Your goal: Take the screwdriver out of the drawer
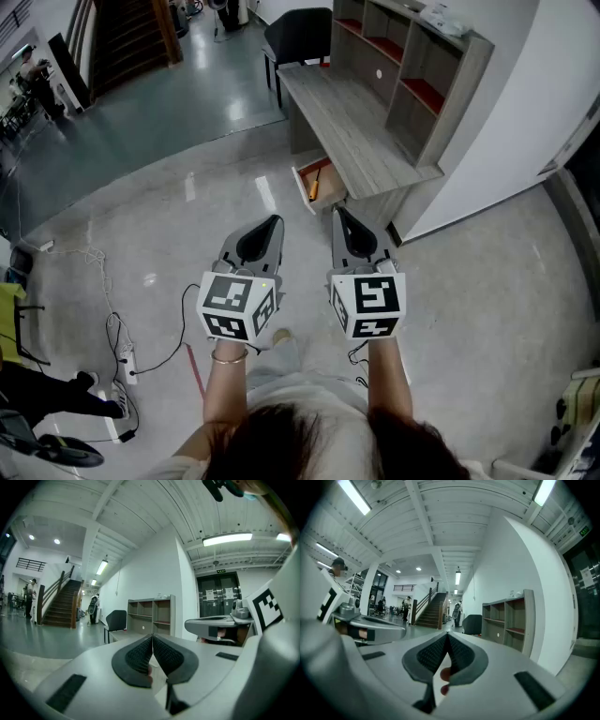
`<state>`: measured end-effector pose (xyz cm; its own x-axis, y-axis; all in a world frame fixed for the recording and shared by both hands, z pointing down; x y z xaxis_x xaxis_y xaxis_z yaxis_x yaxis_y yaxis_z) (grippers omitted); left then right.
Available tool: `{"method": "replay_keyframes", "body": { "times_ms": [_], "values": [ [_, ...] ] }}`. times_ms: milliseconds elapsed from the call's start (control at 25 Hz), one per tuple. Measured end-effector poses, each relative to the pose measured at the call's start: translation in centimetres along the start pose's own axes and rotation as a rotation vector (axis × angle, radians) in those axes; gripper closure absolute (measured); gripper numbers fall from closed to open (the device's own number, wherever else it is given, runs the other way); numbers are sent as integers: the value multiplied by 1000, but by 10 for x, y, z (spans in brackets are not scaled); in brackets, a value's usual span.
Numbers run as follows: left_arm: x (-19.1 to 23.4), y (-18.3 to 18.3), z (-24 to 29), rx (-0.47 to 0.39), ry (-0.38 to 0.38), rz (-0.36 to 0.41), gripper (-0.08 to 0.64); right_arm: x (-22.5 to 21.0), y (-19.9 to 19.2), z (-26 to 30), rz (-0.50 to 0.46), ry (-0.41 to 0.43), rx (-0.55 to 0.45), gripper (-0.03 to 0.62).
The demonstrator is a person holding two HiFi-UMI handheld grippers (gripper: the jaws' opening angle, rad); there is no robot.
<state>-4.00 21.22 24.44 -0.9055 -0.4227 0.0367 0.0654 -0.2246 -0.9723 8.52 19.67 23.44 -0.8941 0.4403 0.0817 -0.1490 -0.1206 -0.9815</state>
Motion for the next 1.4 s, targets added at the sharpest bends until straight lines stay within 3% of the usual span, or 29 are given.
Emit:
{"method": "replay_keyframes", "body": {
  "times_ms": [760, 1400],
  "values": [
    [96, 0, 22, 17, -79, -7, 541, 37, 15, 81, 48, -89, 1, 566],
    [139, -2, 73, 32, -129, -34, 541, 24, 0, 143, 53, -128, 81, 565]
  ]
}}
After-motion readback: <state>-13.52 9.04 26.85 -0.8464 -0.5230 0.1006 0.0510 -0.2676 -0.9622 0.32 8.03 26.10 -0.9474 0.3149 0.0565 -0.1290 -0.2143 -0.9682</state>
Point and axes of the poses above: the fingertips, and each gripper's own axes: z forward along the fingers, x to its left, y out of its top, the point moved 3 cm from there along -z, backward along the fingers, and after that the axes turned 7 degrees about x, right-handed, at the moved point
